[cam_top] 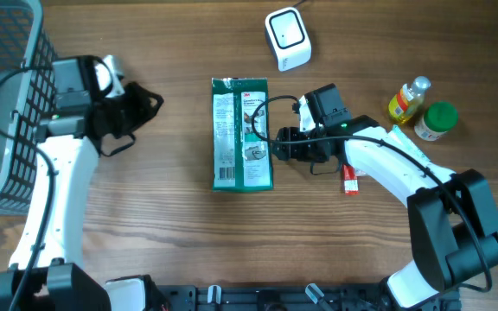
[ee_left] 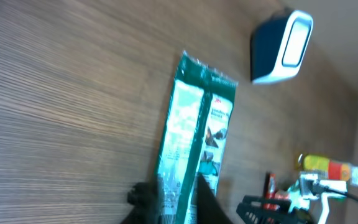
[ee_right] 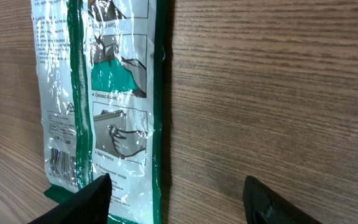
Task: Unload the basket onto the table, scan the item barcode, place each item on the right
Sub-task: 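Move the left gripper to the left edge of the gloves pack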
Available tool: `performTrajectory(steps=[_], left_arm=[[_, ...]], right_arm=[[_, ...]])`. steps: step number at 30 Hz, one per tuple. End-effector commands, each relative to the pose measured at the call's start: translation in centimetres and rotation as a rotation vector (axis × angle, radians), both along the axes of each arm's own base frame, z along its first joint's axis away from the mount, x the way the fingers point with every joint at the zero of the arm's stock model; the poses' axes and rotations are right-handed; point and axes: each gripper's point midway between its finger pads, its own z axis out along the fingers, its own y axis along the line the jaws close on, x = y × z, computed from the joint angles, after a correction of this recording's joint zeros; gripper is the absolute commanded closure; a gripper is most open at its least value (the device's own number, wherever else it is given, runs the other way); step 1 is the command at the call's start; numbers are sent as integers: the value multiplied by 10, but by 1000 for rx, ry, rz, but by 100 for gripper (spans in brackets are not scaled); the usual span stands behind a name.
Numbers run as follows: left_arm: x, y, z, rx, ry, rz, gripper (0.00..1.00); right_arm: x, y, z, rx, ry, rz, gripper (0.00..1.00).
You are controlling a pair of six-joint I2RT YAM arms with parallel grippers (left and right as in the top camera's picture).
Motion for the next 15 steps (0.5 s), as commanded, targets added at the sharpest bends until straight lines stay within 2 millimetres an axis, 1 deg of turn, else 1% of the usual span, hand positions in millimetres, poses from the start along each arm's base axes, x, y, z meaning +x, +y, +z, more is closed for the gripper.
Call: performTrajectory(steps=[1, 3, 5, 8, 10, 12, 15], left_arm=[[-9, -21, -36, 84, 100, -16, 96], [-9, -26, -47, 154, 123, -5, 96], [-9, -36, -53, 187, 132, -3, 96], [-8, -55, -57, 201, 119, -48, 96], [-7, -58, -60, 209, 121, -49, 96], [-7, -55, -68, 216, 151, -12, 96], [-8, -55, -80, 220, 185, -18, 96]], right_arm=[[2, 3, 0, 5, 5, 7, 32], [0, 2, -1, 1, 13, 10, 32], [-2, 1, -2, -3, 22, 10, 32], [-4, 0, -3, -6, 27, 13, 32], [-4, 0, -3, -10, 18, 32, 32], [-5, 0, -3, -12, 21, 33, 32], [-5, 0, -3, -13, 23, 32, 32]])
